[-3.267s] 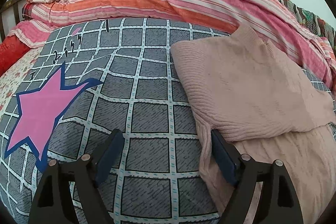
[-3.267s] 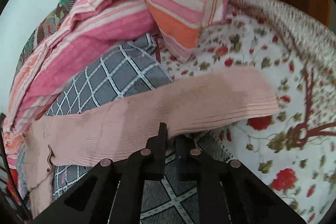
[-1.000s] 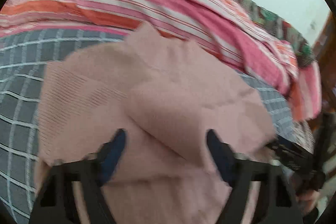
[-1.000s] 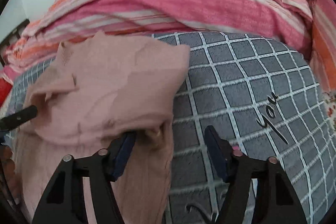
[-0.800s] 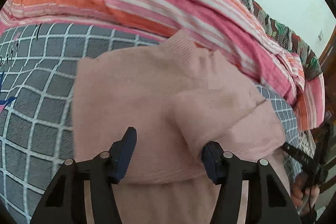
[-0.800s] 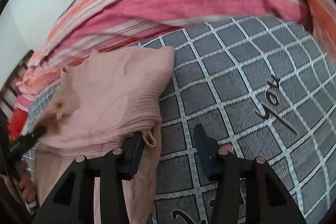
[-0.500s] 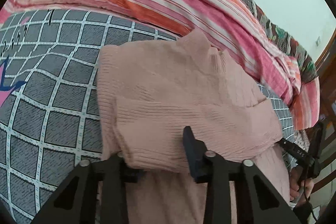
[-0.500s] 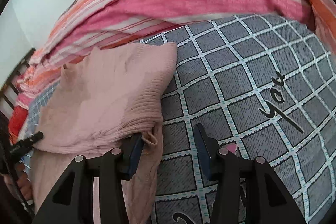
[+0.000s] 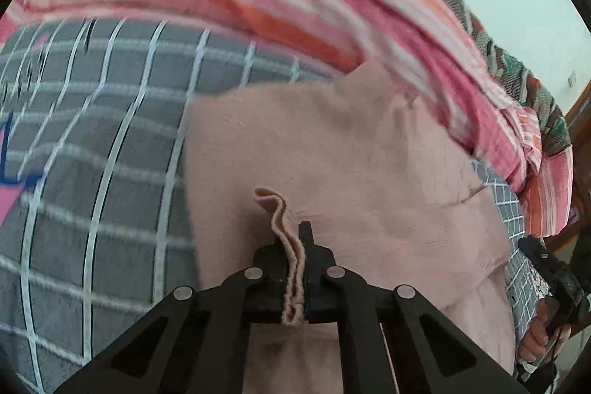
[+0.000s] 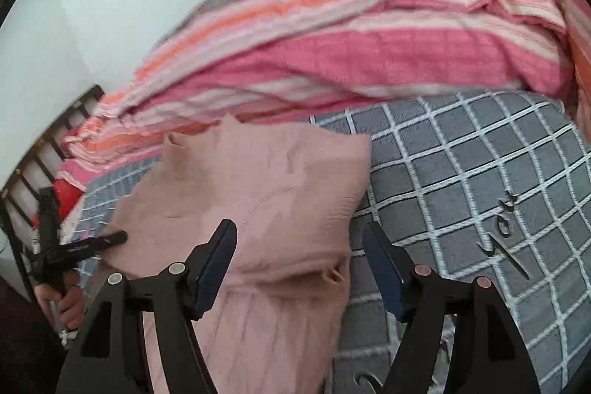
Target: Fold small clothes
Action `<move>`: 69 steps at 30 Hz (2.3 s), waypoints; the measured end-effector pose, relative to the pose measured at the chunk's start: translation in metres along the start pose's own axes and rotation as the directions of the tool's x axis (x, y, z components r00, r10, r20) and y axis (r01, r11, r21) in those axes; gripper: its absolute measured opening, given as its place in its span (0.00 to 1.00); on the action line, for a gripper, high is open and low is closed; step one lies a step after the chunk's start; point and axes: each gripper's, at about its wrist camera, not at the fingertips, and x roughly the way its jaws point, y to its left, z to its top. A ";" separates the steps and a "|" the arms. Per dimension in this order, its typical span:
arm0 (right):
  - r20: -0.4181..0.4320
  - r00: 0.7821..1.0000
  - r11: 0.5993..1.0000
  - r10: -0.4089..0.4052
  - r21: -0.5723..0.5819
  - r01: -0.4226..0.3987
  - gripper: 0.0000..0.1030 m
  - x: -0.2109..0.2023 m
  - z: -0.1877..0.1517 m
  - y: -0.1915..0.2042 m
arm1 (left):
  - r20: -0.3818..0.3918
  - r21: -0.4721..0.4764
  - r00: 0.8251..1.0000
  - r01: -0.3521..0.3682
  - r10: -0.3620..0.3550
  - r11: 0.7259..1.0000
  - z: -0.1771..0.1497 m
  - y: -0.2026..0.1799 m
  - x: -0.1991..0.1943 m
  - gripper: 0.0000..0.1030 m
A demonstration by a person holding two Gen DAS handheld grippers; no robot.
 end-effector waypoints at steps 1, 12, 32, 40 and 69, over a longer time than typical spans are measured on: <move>-0.028 1.000 1.000 -0.009 0.009 0.009 0.64 0.009 0.001 0.002 | 0.037 0.026 0.999 -0.002 0.001 1.000 0.006 -0.005 -0.007 0.05; -0.108 0.986 0.991 -0.127 0.029 0.131 0.54 0.052 -0.013 -0.014 | 0.061 0.065 0.992 -0.112 0.108 0.992 -0.018 0.011 -0.006 0.09; -0.082 0.970 0.972 -0.228 -0.074 0.223 0.53 0.056 -0.016 0.002 | 0.119 0.214 0.959 -0.276 0.256 0.937 -0.025 -0.022 0.007 0.18; -0.079 0.972 0.974 -0.220 -0.070 0.215 0.53 0.059 -0.014 0.001 | 0.124 0.215 0.960 -0.273 0.251 0.938 -0.025 -0.023 0.008 0.19; -0.074 0.971 0.972 -0.228 -0.082 0.222 0.53 0.060 -0.013 0.001 | 0.113 0.182 0.972 -0.226 0.208 0.957 -0.023 -0.018 0.007 0.20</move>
